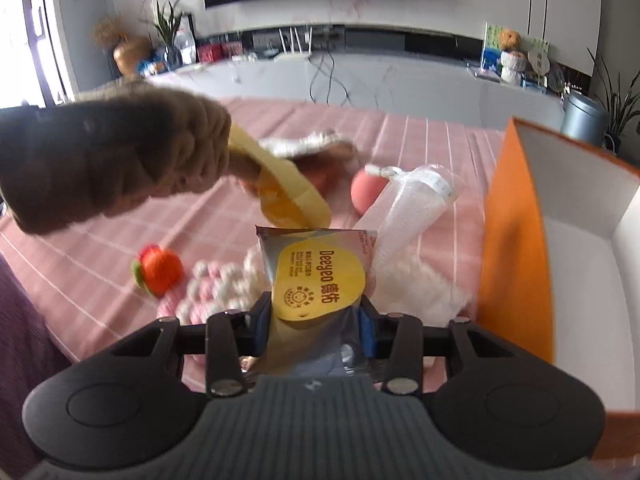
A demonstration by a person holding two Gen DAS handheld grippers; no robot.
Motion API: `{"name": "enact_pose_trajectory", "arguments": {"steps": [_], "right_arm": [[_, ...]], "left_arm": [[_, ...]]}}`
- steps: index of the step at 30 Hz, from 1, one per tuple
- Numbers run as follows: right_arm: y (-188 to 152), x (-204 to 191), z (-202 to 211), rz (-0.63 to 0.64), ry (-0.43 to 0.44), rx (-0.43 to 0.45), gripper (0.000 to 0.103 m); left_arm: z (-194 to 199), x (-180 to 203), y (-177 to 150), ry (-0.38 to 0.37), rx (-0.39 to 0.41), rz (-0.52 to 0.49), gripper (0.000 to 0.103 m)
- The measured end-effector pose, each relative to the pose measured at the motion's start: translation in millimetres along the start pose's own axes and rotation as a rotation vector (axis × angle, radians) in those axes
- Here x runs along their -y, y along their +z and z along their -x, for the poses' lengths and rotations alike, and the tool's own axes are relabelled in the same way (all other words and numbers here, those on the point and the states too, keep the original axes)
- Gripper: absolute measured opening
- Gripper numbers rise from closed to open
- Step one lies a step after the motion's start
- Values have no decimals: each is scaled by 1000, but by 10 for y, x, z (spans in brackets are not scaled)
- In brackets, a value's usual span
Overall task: Organize soft objects
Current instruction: 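Close the left tool on the brown plush while the right tool grips the Deeyeo bag, then lift the brown plush and Deeyeo bag with both tools over the orange box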
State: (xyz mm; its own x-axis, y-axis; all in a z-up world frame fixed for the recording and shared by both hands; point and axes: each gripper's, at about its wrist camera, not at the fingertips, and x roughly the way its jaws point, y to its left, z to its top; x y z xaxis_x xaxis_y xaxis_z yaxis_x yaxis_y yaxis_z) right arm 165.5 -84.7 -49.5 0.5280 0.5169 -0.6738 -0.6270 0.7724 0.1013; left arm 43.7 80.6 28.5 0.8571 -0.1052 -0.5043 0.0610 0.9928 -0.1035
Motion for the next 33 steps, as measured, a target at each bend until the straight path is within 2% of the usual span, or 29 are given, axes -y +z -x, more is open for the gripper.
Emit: {"name": "enact_pose_trajectory", "arguments": {"steps": [5, 6, 8, 13, 15, 17, 21, 22, 25, 29, 33], "right_arm": [[-273, -52, -253, 43, -29, -64, 50], [-269, -44, -258, 44, -26, -66, 58], [-252, -19, -218, 30, -21, -60, 65], [-272, 7, 74, 19, -79, 43, 65], [-248, -1, 140, 19, -31, 62, 65], [-225, -51, 68, 38, 2, 33, 65], [-272, -179, -226, 105, -45, -49, 64], [-286, -192, -289, 113, -56, -66, 53], [-310, -244, -344, 152, -83, -68, 48], [-289, -164, -227, 107, -68, -42, 46], [-191, -58, -48, 44, -40, 6, 46]], "left_arm": [[-168, -64, -225, -7, -89, 31, 33], [-177, -79, -250, -8, -96, 35, 33], [-169, -112, -297, -14, -104, 43, 33], [-177, -181, -336, -15, -107, 66, 33], [-188, -189, -354, -19, -110, 71, 33], [-186, -187, -374, -23, -116, 68, 33], [-180, -246, -404, -23, -121, 91, 33], [-158, -269, -402, -28, -108, 100, 33], [-68, -319, -313, -22, -52, 109, 33], [49, -410, -119, 3, 15, 125, 33], [148, -397, 66, -6, 65, 105, 33]]}}
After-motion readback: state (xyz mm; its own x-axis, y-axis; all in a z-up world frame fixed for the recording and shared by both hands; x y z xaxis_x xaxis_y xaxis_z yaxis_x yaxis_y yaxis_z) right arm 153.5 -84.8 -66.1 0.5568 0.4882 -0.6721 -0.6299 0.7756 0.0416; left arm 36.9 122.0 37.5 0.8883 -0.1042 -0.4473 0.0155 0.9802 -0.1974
